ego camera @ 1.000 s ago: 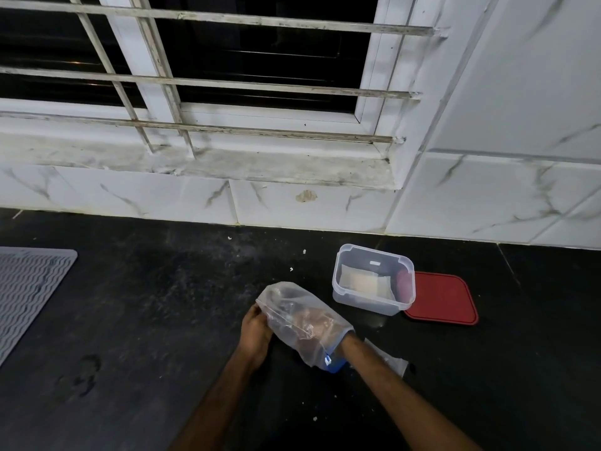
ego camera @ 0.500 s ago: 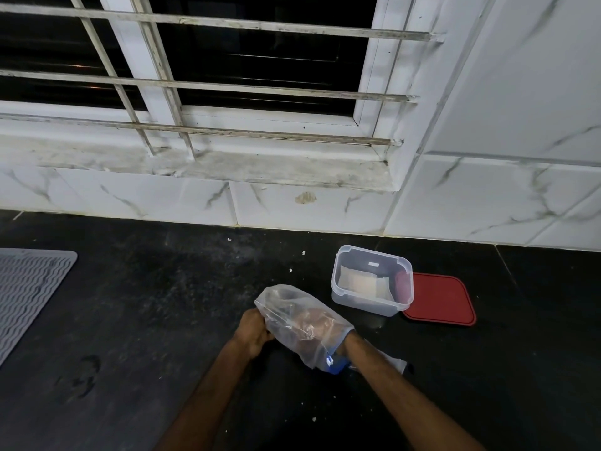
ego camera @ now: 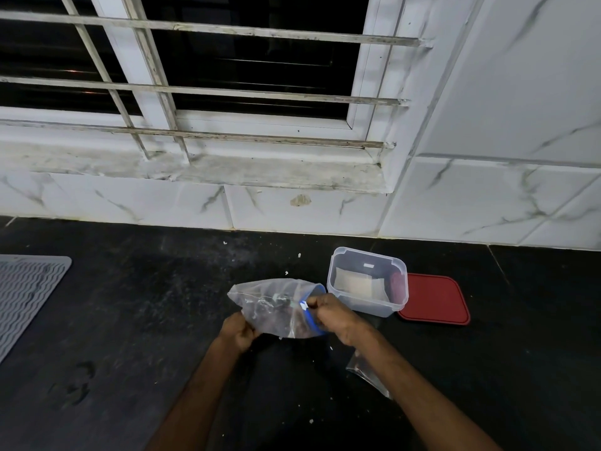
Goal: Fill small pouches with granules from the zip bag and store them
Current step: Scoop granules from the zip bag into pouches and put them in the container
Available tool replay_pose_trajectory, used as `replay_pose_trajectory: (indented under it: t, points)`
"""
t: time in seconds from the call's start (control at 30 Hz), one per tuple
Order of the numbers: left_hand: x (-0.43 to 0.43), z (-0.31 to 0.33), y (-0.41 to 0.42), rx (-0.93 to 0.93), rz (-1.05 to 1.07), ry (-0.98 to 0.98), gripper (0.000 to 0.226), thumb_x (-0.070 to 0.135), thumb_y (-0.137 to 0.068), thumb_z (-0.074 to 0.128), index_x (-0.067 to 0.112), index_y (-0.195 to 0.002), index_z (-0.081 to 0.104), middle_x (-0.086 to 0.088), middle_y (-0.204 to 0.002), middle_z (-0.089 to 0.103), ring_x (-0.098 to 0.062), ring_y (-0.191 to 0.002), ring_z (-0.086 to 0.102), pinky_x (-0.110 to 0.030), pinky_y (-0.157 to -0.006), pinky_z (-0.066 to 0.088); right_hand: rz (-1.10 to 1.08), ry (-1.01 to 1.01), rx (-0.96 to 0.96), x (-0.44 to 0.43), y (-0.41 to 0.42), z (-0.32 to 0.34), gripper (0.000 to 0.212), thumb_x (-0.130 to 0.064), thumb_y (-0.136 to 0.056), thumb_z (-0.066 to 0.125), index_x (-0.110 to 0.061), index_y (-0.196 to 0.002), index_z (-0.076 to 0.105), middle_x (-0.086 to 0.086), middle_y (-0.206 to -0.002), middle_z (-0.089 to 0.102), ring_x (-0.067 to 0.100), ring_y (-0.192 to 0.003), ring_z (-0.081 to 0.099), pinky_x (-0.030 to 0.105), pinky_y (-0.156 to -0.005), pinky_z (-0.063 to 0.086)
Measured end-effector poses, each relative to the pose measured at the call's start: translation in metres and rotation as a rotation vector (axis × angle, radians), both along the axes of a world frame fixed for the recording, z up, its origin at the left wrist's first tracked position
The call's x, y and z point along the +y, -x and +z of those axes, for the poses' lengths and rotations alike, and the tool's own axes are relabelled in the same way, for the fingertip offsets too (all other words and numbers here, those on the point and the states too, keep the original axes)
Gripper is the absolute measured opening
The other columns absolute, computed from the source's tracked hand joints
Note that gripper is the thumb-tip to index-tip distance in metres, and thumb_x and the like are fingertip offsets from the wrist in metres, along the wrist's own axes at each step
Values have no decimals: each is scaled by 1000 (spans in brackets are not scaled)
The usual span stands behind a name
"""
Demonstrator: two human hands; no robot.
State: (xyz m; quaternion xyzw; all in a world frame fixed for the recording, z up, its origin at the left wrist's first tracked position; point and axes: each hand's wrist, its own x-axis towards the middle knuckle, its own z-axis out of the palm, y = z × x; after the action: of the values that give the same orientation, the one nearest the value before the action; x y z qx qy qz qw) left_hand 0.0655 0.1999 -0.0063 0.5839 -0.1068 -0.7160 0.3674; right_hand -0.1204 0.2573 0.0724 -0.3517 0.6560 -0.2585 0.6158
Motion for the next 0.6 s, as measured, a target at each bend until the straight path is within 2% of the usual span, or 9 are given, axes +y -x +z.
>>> replay_pose_trajectory:
  t: [0.07, 0.13, 0.23, 0.33, 0.4, 0.5, 0.6]
  points:
    - [0, 3, -4, -24, -19, -13, 42, 0, -103, 30, -5, -144, 36, -23, -151, 38, -33, -127, 51, -35, -92, 49, 37, -2, -17, 2, 8, 0, 20, -8, -96, 51, -14, -102, 69, 8, -90, 69, 15, -78, 67, 36, -88, 56]
    - [2, 2, -9, -22, -7, -33, 41, 6, -104, 30, -1, -144, 38, -22, -149, 41, -37, -137, 42, -45, -100, 44, 38, 14, -11, 2, 18, -1, 22, -7, -95, 53, -10, -112, 66, 11, -93, 68, 18, -80, 65, 41, -88, 54]
    - [5, 0, -12, 47, 35, -84, 38, 15, -106, 32, 2, -139, 46, -19, -137, 52, -36, -133, 46, -46, -93, 44, 3, 5, -36, 3, 27, 1, 24, -10, -95, 55, -5, -117, 64, 10, -86, 70, 19, -75, 68, 32, -72, 58]
    - [3, 2, -10, 20, 74, -53, 37, 9, -104, 33, 0, -139, 45, -19, -135, 51, -37, -134, 44, -45, -101, 41, 13, 9, -22, 7, 35, 5, 23, -12, -97, 53, -2, -115, 64, 10, -83, 71, 15, -68, 67, 23, -60, 54]
    - [0, -1, -13, 2, 77, -48, 39, 10, -105, 33, 0, -141, 42, -19, -137, 50, -38, -135, 43, -46, -106, 39, 27, 9, -18, 9, 39, 5, 23, -11, -98, 51, -2, -113, 65, 9, -81, 70, 12, -64, 64, 21, -59, 52]
    - [-7, -4, -18, -99, 58, -4, 41, 7, -104, 30, -2, -143, 39, -22, -146, 44, -39, -136, 42, -48, -105, 40, 58, -2, -37, 13, 44, 7, 23, -11, -99, 50, -2, -111, 67, 7, -77, 68, 10, -62, 61, 19, -58, 50]
    - [-10, -6, -24, -142, 96, 8, 37, 6, -104, 34, -1, -138, 45, -24, -135, 52, -42, -128, 49, -54, -104, 42, 62, -10, -46, 16, 46, 5, 23, -11, -99, 49, -3, -110, 68, 7, -77, 67, 10, -63, 60, 19, -59, 50]
